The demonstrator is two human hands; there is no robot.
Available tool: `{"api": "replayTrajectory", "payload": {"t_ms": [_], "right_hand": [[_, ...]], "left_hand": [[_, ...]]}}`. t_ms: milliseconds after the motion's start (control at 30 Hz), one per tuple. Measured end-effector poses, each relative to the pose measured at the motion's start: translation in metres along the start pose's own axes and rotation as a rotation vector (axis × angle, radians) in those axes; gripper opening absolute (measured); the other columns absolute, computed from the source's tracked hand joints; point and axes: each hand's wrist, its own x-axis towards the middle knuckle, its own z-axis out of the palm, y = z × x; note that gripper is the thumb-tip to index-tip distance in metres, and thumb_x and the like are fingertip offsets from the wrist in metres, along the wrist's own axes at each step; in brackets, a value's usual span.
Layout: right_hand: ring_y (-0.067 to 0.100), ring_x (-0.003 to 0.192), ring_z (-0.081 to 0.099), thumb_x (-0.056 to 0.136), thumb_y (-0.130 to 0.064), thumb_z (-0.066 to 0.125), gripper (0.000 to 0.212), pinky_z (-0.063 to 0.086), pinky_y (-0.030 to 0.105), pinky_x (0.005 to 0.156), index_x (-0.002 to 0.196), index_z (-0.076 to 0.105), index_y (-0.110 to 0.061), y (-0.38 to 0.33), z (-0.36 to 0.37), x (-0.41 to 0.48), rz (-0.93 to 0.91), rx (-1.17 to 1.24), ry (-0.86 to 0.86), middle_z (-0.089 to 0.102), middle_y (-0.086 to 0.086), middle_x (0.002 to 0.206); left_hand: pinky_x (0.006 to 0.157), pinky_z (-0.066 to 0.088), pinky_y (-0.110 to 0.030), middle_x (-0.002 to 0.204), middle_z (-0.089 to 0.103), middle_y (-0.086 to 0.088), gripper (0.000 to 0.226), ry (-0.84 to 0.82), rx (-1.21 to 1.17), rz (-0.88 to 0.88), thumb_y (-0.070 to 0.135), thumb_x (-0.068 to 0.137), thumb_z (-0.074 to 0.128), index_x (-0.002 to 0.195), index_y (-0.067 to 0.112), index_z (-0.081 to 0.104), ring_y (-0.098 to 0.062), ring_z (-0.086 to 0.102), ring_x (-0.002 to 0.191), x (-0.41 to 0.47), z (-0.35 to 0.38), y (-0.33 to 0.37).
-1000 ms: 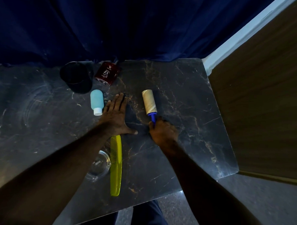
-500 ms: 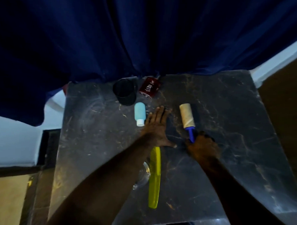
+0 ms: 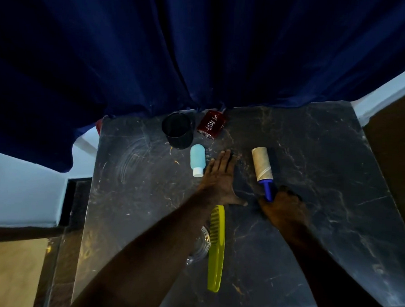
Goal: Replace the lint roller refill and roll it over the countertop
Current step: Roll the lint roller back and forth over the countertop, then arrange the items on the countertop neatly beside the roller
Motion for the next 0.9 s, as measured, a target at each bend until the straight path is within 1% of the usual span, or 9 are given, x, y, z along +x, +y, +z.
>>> {"api": "replayTrajectory", "payload": {"t_ms": [300, 433, 500, 567, 667, 733, 767, 833, 900], "right_hand": [[0.03, 0.115, 0.058, 0.082, -0.058, 0.068, 0.073, 0.05, 0.046, 0.097, 0.136, 0.045, -0.014, -0.008, -0.009, -0.006, 0.006, -0.046, -0.043, 0.058, 0.014, 0.127], [0.028, 0.111, 0.059, 0.083, -0.056, 0.068, 0.069, 0.051, 0.044, 0.093, 0.135, 0.047, -0.016, -0.008, -0.009, -0.008, 0.003, -0.031, -0.04, 0.059, 0.012, 0.123], [0.029, 0.11, 0.059, 0.084, -0.055, 0.068, 0.068, 0.051, 0.045, 0.093, 0.135, 0.047, -0.015, -0.009, -0.01, -0.009, 0.008, -0.02, -0.051, 0.059, 0.013, 0.123], [0.031, 0.111, 0.06, 0.084, -0.054, 0.068, 0.068, 0.051, 0.045, 0.094, 0.136, 0.047, -0.014, -0.01, -0.01, -0.009, 0.009, -0.007, -0.039, 0.059, 0.014, 0.123], [0.03, 0.11, 0.06, 0.085, -0.053, 0.068, 0.065, 0.05, 0.044, 0.094, 0.135, 0.049, -0.017, -0.011, -0.01, -0.009, -0.003, 0.027, -0.042, 0.06, 0.012, 0.122], [0.029, 0.111, 0.059, 0.085, -0.052, 0.068, 0.063, 0.049, 0.045, 0.096, 0.136, 0.05, -0.018, -0.011, -0.009, -0.009, -0.023, 0.032, -0.055, 0.06, 0.012, 0.123], [0.03, 0.112, 0.059, 0.085, -0.051, 0.068, 0.063, 0.049, 0.045, 0.096, 0.136, 0.05, -0.017, -0.011, -0.008, -0.008, -0.026, 0.032, -0.055, 0.06, 0.012, 0.123], [0.03, 0.107, 0.062, 0.086, -0.05, 0.069, 0.061, 0.051, 0.045, 0.095, 0.133, 0.051, -0.016, -0.01, -0.008, -0.006, -0.013, 0.033, -0.066, 0.063, 0.012, 0.118], [0.03, 0.104, 0.063, 0.085, -0.05, 0.069, 0.06, 0.052, 0.048, 0.094, 0.133, 0.051, -0.017, -0.011, -0.008, -0.005, 0.01, 0.032, -0.094, 0.063, 0.013, 0.116]], "left_hand": [[0.124, -0.005, -0.039, 0.175, -0.006, -0.004, 0.143, 0.05, -0.135, -0.037, 0.073, 0.065, 0.082, 0.166, 0.021, -0.004, -0.025, -0.004, 0.162, -0.002, 0.003, 0.003], [0.125, 0.002, -0.039, 0.175, 0.0, -0.002, 0.131, 0.106, -0.253, -0.068, 0.066, 0.071, 0.082, 0.165, 0.027, -0.001, -0.025, 0.003, 0.162, -0.014, 0.006, 0.003], [0.127, 0.014, -0.038, 0.174, 0.01, 0.0, 0.118, 0.212, -0.353, -0.102, 0.062, 0.077, 0.079, 0.165, 0.03, 0.006, -0.021, 0.011, 0.16, -0.027, 0.005, 0.002], [0.124, 0.029, -0.036, 0.169, 0.027, 0.005, 0.099, 0.365, -0.502, -0.127, 0.054, 0.083, 0.076, 0.162, 0.034, 0.02, -0.016, 0.028, 0.155, -0.044, 0.003, -0.001], [0.112, 0.051, -0.033, 0.153, 0.049, 0.013, 0.072, 0.654, -0.845, -0.16, 0.038, 0.087, 0.075, 0.151, 0.033, 0.044, -0.007, 0.051, 0.14, -0.068, -0.005, -0.013], [0.109, 0.048, -0.021, 0.145, 0.054, 0.023, 0.062, 0.859, -0.886, -0.197, 0.031, 0.086, 0.075, 0.145, 0.029, 0.052, -0.002, 0.053, 0.137, -0.076, -0.016, -0.026], [0.111, 0.045, -0.02, 0.144, 0.055, 0.024, 0.063, 0.93, -0.882, -0.219, 0.029, 0.086, 0.075, 0.144, 0.028, 0.053, -0.002, 0.052, 0.138, -0.076, -0.023, -0.035], [0.116, 0.043, -0.03, 0.144, 0.054, 0.021, 0.065, 1.02, -0.894, -0.293, 0.026, 0.084, 0.075, 0.145, 0.03, 0.052, -0.005, 0.05, 0.14, -0.073, -0.037, -0.052], [0.118, 0.043, -0.034, 0.143, 0.05, 0.025, 0.07, 1.071, -0.871, -0.339, 0.022, 0.084, 0.078, 0.148, 0.028, 0.048, -0.004, 0.049, 0.139, -0.068, -0.047, -0.069]]}}
